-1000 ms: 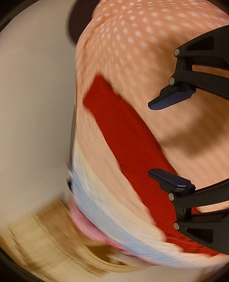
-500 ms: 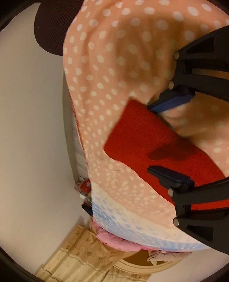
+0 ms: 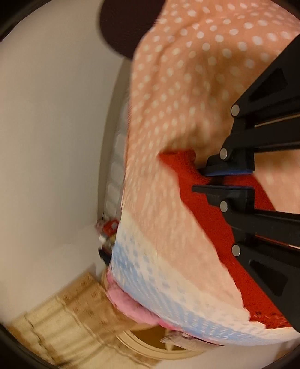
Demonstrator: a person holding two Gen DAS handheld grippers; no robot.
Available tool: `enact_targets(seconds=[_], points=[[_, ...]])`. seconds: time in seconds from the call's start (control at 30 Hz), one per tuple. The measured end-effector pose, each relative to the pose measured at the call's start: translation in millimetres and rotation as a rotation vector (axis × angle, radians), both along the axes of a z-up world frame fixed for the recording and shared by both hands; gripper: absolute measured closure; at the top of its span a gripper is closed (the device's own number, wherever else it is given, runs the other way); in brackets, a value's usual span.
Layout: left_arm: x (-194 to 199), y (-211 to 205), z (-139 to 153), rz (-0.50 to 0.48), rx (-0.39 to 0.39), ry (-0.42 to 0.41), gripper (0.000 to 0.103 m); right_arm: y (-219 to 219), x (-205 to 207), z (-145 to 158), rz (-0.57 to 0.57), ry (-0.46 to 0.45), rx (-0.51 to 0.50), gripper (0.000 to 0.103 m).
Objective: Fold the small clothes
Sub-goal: 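Grasp the red cardigan sleeve cuff with the right gripper, then fold the held sleeve across the cardigan body with the right gripper, release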
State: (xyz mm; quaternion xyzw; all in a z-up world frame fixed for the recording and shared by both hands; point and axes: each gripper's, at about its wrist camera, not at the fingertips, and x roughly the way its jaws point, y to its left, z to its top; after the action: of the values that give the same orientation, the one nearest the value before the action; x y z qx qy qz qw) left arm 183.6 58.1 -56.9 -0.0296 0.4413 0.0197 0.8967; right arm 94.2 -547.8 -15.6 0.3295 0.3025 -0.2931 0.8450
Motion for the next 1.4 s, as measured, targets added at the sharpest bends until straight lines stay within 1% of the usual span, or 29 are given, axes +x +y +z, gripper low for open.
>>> enact_targets(seconds=[0.1,0.23,0.33,0.4,0.5,0.53,0.57,0.63,0.7,0.8,0.9,1.0,1.07,1.13,1.23,1.3,1.33,1.37,1.4], points=[[-1.3,1.5,0.7,-0.001,-0.011,-0.005,0.000,37.0,12.2,28.9,0.080,-0.033,-0.029,0.097],[-5.1,5.9,4.0,-0.006,-0.043,-0.021,0.000,115.0,39.0,63.3,0.230,-0.073,-0.082,0.098],[-9.2,9.4,8.5,-0.021,-0.070,-0.034,0.000,177.6,63.4,72.8,0.349,-0.094,-0.082,0.098],[-13.0,12.8,14.5,-0.028,-0.069,-0.040,0.000,218.3,78.5,74.2,0.424,-0.104,-0.071,0.098],[-25.1,22.4,28.5,-0.016,-0.002,-0.099,0.000,286.8,97.6,72.8,0.543,-0.114,-0.096,0.098],[-29.0,27.4,33.5,-0.008,0.027,-0.122,0.000,311.6,103.0,71.4,0.583,-0.114,-0.114,0.098],[-32.3,34.3,38.1,0.003,0.050,-0.139,0.000,327.6,108.8,69.3,0.611,-0.114,-0.122,0.098],[-36.2,51.3,44.4,0.026,0.062,-0.164,0.000,371.8,119.6,60.9,0.690,-0.114,-0.119,0.098],[-39.2,70.8,47.1,0.066,0.061,-0.185,0.000,406.5,123.9,54.1,0.745,-0.114,-0.117,0.098],[-41.7,97.3,42.2,0.129,0.064,-0.209,0.000,464.8,135.2,37.8,0.838,-0.111,-0.139,0.098],[-38.4,116.7,28.9,0.185,0.067,-0.189,0.000,514.3,141.6,21.7,0.903,-0.092,-0.145,0.098],[-38.7,126.9,17.0,0.207,0.043,-0.174,0.000,541.5,143.2,5.1,0.959,-0.074,-0.138,0.098],[-37.7,130.2,10.2,0.204,0.022,-0.161,0.000,564.8,145.3,-5.9,1.006,-0.061,-0.150,0.098],[-38.2,134.1,8.2,0.201,-0.011,-0.154,0.000,582.0,143.9,-16.0,1.052,-0.047,-0.166,0.098],[-39.7,142.2,3.9,0.204,-0.068,-0.133,0.000,595.1,139.0,-27.5,1.121,-0.039,-0.152,0.098],[-37.8,146.2,-0.5,0.209,-0.105,-0.113,0.000,602.2,135.0,-35.9,1.170,-0.016,-0.140,0.094],[-39.9,146.7,-0.6,0.210,-0.112,-0.117,0.000,604.2,133.6,-39.0,1.182,-0.002,-0.135,0.094],[-41.8,146.5,0.1,0.209,-0.116,-0.125,0.000,605.9,133.1,-42.5,1.196,0.024,-0.129,0.089],[-41.7,145.3,0.0,0.208,-0.115,-0.126,0.000,607.0,131.6,-44.4,1.213,0.046,-0.117,0.080]])
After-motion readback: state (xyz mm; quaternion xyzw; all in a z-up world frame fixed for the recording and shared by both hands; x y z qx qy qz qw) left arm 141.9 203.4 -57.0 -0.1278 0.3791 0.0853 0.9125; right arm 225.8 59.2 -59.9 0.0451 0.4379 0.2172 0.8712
